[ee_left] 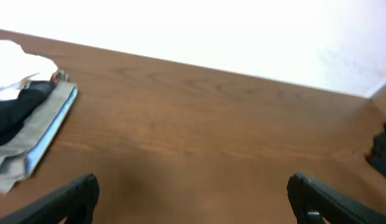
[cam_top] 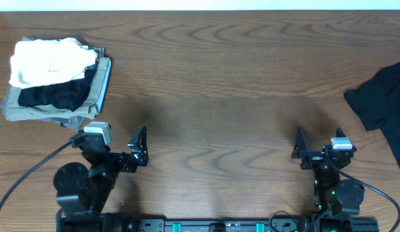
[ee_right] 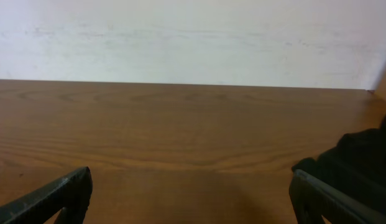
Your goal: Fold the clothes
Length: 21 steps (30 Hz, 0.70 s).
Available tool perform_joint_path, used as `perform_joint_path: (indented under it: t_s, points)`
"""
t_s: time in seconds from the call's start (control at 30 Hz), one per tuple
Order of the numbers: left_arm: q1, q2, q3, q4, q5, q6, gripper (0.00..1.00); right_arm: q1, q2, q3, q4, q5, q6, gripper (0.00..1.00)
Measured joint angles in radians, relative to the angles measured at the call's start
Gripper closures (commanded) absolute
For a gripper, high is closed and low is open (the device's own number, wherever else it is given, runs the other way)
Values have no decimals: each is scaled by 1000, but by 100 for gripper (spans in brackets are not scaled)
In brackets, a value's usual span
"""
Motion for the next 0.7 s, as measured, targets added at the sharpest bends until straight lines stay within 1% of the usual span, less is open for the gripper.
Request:
perform_joint_path:
  t_s: [0.07,0.2,0.5,0.7]
  points:
    - [-4,-22,-63,66,-26,-27,2,0,0,0,0,0,0,1]
    - [-4,-61,-178,146,-95,-72,2,0,0,0,1,0,0,1]
    - [-5,-187,-330,199,-237,-166,2,0,0,0,0,0,0,1]
    - [-5,-269,-441,358,-277,-190,2,0,0,0,0,0,0,1]
